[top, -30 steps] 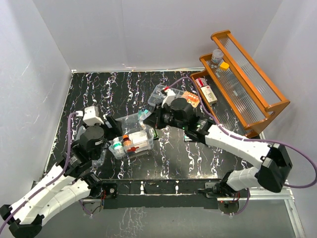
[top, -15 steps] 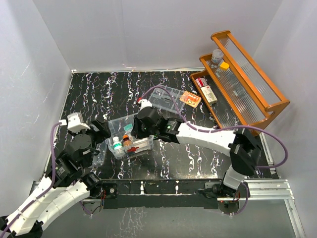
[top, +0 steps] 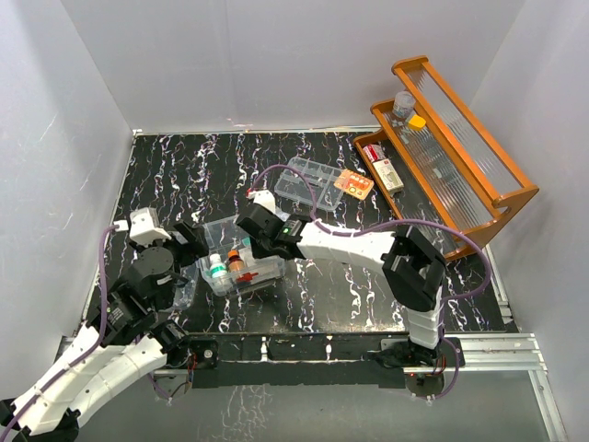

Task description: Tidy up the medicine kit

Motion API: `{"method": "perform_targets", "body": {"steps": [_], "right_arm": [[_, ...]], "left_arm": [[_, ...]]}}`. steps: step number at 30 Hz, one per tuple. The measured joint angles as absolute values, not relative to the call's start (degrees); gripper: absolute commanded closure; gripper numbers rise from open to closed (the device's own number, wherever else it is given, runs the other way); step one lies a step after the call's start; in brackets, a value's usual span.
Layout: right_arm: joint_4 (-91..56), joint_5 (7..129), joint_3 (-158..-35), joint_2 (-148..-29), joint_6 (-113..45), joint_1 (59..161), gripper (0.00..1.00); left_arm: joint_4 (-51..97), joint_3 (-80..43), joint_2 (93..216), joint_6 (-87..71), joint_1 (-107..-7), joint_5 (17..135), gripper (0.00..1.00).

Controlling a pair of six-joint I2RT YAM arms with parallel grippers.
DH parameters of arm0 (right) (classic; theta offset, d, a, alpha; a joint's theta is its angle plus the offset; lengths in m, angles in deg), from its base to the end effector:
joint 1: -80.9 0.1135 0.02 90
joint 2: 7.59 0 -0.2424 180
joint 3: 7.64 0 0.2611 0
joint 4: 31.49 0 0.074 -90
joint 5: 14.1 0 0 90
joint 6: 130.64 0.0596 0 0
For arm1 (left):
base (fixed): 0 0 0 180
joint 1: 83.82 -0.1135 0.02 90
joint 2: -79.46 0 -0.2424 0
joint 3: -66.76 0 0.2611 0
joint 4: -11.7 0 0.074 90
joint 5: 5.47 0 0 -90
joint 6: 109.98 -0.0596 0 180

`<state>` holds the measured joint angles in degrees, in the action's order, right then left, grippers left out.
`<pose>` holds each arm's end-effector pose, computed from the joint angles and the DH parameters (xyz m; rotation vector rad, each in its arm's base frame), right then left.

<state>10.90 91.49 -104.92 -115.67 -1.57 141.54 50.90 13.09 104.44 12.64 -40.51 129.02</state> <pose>0.2250 0.3673 0.1898 -0.3553 2.4725 0.4145 0.1333 -0.0683 0.3200 -0.3976 1.6639 -0.3063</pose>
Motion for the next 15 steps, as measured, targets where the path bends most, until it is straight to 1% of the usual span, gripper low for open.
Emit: {"method": "perform_targets", "body": {"steps": [15], "right_arm": [[14.4, 93.0, -107.4, -118.0, 0.7, 141.5, 0.97]], "left_arm": [[50.8, 13.1, 106.3, 12.6, -40.5, 128.7, 0.26]]}}
